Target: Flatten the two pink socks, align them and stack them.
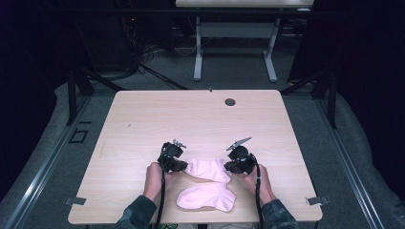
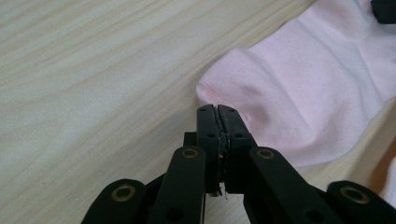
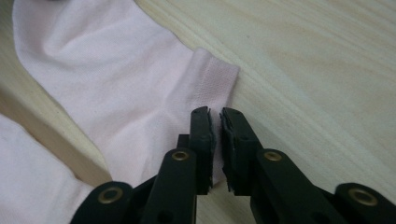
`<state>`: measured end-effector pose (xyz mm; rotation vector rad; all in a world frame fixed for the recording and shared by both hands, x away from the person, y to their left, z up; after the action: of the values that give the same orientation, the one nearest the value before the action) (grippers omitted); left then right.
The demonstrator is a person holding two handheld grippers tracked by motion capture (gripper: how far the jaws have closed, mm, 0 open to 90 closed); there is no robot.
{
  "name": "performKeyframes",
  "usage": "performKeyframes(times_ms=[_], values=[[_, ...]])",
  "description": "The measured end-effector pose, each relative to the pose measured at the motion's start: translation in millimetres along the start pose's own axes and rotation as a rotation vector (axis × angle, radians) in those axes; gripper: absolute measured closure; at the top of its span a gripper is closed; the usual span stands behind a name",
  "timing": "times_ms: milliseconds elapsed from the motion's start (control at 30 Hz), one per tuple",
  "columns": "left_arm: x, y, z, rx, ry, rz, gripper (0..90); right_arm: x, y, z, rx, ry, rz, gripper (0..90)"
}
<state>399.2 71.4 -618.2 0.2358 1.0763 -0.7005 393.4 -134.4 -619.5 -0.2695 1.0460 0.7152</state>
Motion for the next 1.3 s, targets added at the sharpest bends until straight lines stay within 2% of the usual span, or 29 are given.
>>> performKeyframes(times_ms=[267, 333, 867, 967, 1000, 1100, 1300], values=[[-3.1, -2.9, -3.8, -0.005, -0.019, -0.008, 88.6, 1.6, -2.1, 2.8, 0.01, -0.028, -0.034, 86.2], [-4.0, -2.8, -4.8, 0.006, -0.019, -0.007, 88.6, 1.5, -2.3, 2.8, 0.012, -0.029, -0.036, 86.2], [-9.0, -1.5, -5.5, 0.006, -0.034, -0.003, 88.7, 0.9, -3.3, 2.8, -0.002, -0.017, -0.044, 86.2], [-11.5, -2.1, -4.6, 0.006, -0.041, -0.004, 88.7, -0.1, -3.8, 2.6, -0.009, -0.008, -0.06, 86.3], [-13.2, -2.5, -4.1, 0.005, -0.048, -0.004, 88.7, 0.1, -3.0, 2.9, 0.001, -0.02, -0.066, 86.4], [-20.4, -2.9, -3.1, 0.006, -0.063, -0.002, 88.9, -5.3, -3.9, 2.0, -0.015, -0.007, -0.07, 86.5], [-35.2, -8.1, -1.1, 0.005, -0.084, -0.014, 88.8, -24.9, -1.8, 8.6, -0.008, -0.065, -0.063, 86.5]])
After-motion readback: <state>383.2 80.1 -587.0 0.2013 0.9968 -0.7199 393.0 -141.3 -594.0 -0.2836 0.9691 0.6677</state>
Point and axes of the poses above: each handheld gripper's, and its own axes: x roughly forward along the jaws, z roughly out of its top, y roughly to its left, the point moved 7 cm from there along x, roughly forward along the jaws, and after that the axes turned 2 degrees about y, right-handed, at the moved point
